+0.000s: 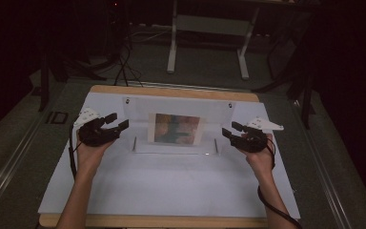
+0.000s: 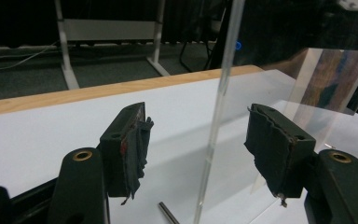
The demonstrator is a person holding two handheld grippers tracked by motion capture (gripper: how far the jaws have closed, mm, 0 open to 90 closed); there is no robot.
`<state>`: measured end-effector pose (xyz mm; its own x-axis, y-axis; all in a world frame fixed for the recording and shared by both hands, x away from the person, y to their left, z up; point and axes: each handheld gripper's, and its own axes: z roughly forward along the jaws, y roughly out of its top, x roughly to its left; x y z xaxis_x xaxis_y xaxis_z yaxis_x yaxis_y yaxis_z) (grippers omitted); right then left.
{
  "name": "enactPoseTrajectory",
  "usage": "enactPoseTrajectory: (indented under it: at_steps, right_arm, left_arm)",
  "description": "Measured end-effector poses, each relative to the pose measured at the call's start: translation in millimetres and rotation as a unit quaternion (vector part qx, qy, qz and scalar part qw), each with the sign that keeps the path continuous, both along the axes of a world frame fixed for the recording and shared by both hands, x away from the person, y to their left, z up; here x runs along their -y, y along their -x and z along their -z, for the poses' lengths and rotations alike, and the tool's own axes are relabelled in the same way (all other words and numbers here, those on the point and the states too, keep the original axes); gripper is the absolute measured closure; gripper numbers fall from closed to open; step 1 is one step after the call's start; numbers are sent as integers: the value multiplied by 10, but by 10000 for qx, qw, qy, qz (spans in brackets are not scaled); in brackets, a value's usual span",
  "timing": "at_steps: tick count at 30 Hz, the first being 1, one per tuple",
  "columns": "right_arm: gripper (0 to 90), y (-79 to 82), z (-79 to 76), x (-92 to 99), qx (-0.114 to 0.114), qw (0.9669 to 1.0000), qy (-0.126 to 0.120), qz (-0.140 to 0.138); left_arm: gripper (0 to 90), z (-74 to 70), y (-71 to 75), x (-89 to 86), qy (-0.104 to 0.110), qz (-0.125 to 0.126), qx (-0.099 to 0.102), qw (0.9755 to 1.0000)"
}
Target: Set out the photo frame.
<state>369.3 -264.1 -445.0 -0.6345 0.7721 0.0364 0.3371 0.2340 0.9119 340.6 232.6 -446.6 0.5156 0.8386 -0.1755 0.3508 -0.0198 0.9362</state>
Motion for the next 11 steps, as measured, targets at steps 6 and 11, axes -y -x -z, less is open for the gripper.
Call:
enactPoseTrajectory:
  at_steps: [6,11]
  right_arm:
    - [456,-4,10,81,-58,10000,51,32]
    - [445,-20,14,138,-82,9999,65,-16]
  left_arm:
    - [386,8,-12,-78,-23,-104,-120,9999]
    - [386,49,-32,-120,-79,-281,-164,9994]
